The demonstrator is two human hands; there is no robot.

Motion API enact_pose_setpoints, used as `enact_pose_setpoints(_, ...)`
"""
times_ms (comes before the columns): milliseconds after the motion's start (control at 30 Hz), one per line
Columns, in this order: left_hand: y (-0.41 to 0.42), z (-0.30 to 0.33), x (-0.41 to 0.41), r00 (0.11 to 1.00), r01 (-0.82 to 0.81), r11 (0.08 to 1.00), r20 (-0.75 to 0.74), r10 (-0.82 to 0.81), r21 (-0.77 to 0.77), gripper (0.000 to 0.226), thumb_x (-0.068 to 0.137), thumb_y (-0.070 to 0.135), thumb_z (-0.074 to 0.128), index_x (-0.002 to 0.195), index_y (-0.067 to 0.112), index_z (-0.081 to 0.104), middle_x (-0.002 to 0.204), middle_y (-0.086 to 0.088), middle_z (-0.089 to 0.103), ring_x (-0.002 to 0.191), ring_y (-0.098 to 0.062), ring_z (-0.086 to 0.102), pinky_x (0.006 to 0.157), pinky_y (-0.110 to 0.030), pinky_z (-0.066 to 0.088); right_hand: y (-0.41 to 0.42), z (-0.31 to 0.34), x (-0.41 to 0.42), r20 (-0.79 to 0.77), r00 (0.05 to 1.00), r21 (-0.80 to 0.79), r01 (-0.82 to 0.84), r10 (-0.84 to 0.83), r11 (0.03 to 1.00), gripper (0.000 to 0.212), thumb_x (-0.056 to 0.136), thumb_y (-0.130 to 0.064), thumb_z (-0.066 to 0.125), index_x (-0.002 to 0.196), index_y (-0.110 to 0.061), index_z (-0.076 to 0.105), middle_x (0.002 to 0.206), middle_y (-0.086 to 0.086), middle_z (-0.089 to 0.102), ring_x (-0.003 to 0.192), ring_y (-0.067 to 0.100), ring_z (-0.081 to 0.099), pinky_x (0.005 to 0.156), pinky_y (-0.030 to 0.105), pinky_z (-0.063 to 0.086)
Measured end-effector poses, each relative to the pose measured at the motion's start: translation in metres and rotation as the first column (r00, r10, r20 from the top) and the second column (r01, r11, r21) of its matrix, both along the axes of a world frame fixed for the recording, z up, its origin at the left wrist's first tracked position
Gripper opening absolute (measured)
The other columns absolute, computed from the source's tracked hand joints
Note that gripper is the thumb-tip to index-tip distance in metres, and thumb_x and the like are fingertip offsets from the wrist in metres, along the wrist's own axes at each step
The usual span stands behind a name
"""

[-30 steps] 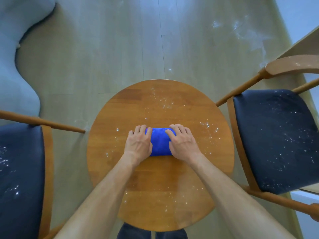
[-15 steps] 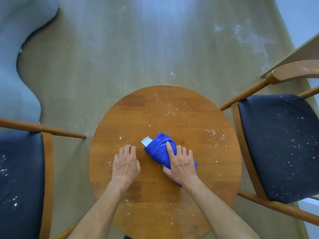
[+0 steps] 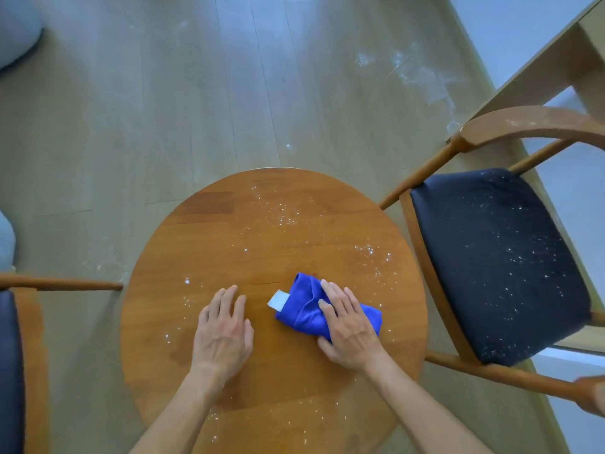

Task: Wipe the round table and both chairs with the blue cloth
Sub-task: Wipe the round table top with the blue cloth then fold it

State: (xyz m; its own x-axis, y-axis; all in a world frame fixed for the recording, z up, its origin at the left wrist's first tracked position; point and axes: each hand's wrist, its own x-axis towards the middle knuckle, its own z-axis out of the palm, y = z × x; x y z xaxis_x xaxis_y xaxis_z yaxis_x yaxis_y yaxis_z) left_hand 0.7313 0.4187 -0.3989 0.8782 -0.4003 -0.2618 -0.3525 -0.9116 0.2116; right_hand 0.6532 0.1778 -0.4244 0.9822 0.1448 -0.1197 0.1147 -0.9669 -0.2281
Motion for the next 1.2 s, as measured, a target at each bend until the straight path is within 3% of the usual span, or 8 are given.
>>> enact_pose_setpoints(167, -0.028, -0.023, 0.003, 0.99, 0.144, 0.988, -0.007, -0.144, 0.062, 0.066, 0.098, 0.051, 0.011, 0.146, 0.014, 0.036, 0.155, -0.015, 0.031, 0.143, -0.034, 0.025, 0.112, -0.053, 0.018, -0.043, -0.007, 0.015, 0.083, 0.943, -0.016, 0.324, -0.322, 0.946, 0.067, 0.079, -0.022, 0.055, 0.143, -0.012, 0.035, 0.155, 0.013, 0.028, 0.143, 0.03, 0.025, 0.116, 0.047, 0.02)
enact_pose_setpoints(333, -0.033, -0.049, -0.003, 0.988, 0.154, 0.985, -0.021, -0.152, 0.083, 0.07, 0.097, 0.056, 0.007, 0.149, 0.014, 0.026, 0.158, -0.014, 0.021, 0.145, -0.034, 0.019, 0.112, -0.056, 0.015, -0.023, -0.013, 0.076, 0.062, 0.614, 0.037, 0.786, -0.787, 0.617, 0.071, 0.087, -0.046, 0.053, 0.148, -0.017, 0.031, 0.155, 0.015, 0.027, 0.141, 0.036, 0.028, 0.11, 0.054, 0.031)
enact_pose_setpoints(500, -0.035, -0.041, -0.003, 0.991, 0.124, 0.985, -0.058, -0.118, 0.119, 0.074, 0.092, 0.06, 0.017, 0.147, 0.013, 0.034, 0.155, -0.017, 0.028, 0.142, -0.038, 0.027, 0.104, -0.067, 0.026, 0.026, -0.018, 0.05, 0.114, 0.936, 0.015, 0.335, -0.335, 0.942, 0.06, 0.09, -0.045, 0.047, 0.144, -0.021, 0.041, 0.154, 0.012, 0.033, 0.141, 0.033, 0.031, 0.112, 0.049, 0.03)
enact_pose_setpoints(667, -0.036, -0.021, -0.014, 0.978, 0.115, 0.969, -0.194, -0.072, 0.22, 0.086, 0.085, 0.068, 0.027, 0.153, 0.017, 0.016, 0.161, -0.016, 0.003, 0.147, -0.038, 0.006, 0.108, -0.068, 0.022, -0.055, -0.018, -0.031, 0.086, 0.968, -0.012, 0.238, -0.237, 0.971, 0.057, 0.089, -0.035, 0.048, 0.143, -0.018, 0.04, 0.154, 0.01, 0.032, 0.142, 0.03, 0.03, 0.109, 0.052, 0.034)
enact_pose_setpoints(767, -0.037, -0.014, -0.01, 0.964, 0.148, 0.953, -0.252, -0.08, 0.265, 0.099, 0.084, 0.076, 0.031, 0.151, 0.021, -0.019, 0.155, -0.012, -0.031, 0.144, -0.035, -0.025, 0.116, -0.062, 0.005, -0.095, -0.009, -0.027, 0.02, 0.832, 0.023, 0.554, -0.555, 0.832, 0.06, 0.09, -0.037, 0.041, 0.144, -0.011, 0.038, 0.153, 0.017, 0.031, 0.138, 0.037, 0.031, 0.109, 0.054, 0.033)
enact_pose_setpoints(933, -0.036, -0.004, -0.008, 0.94, 0.175, 0.948, -0.331, -0.081, 0.266, 0.117, 0.076, 0.078, 0.048, 0.149, 0.021, -0.024, 0.153, -0.012, -0.036, 0.141, -0.035, -0.031, 0.115, -0.062, 0.0, -0.084, -0.002, 0.083, -0.11, 0.427, 0.077, 0.904, -0.897, 0.421, 0.075, 0.093, -0.046, 0.043, 0.151, -0.008, 0.017, 0.157, 0.022, 0.01, 0.143, 0.042, 0.012, 0.114, 0.055, 0.013)
enact_pose_setpoints(1067, -0.033, -0.005, -0.005, 0.946, 0.163, 0.953, -0.316, -0.078, 0.254, 0.119, 0.074, 0.078, 0.051, 0.149, 0.023, -0.023, 0.153, -0.01, -0.036, 0.141, -0.033, -0.031, 0.114, -0.061, -0.001, -0.018, -0.01, 0.116, -0.047, 0.702, 0.01, 0.712, -0.711, 0.702, 0.076, 0.09, -0.05, 0.037, 0.151, -0.008, 0.018, 0.157, 0.022, 0.013, 0.144, 0.042, 0.014, 0.114, 0.055, 0.013)
enact_pose_setpoints(1200, -0.032, -0.003, -0.007, 0.946, 0.127, 0.965, -0.319, -0.048, 0.231, 0.12, 0.072, 0.076, 0.057, 0.151, 0.026, -0.018, 0.156, -0.007, -0.032, 0.144, -0.03, -0.028, 0.117, -0.059, 0.001, 0.01, -0.008, 0.047, -0.023, 0.979, 0.017, 0.203, -0.202, 0.979, 0.067, 0.089, -0.042, 0.041, 0.149, -0.014, 0.031, 0.157, 0.013, 0.022, 0.145, 0.032, 0.019, 0.116, 0.049, 0.018)
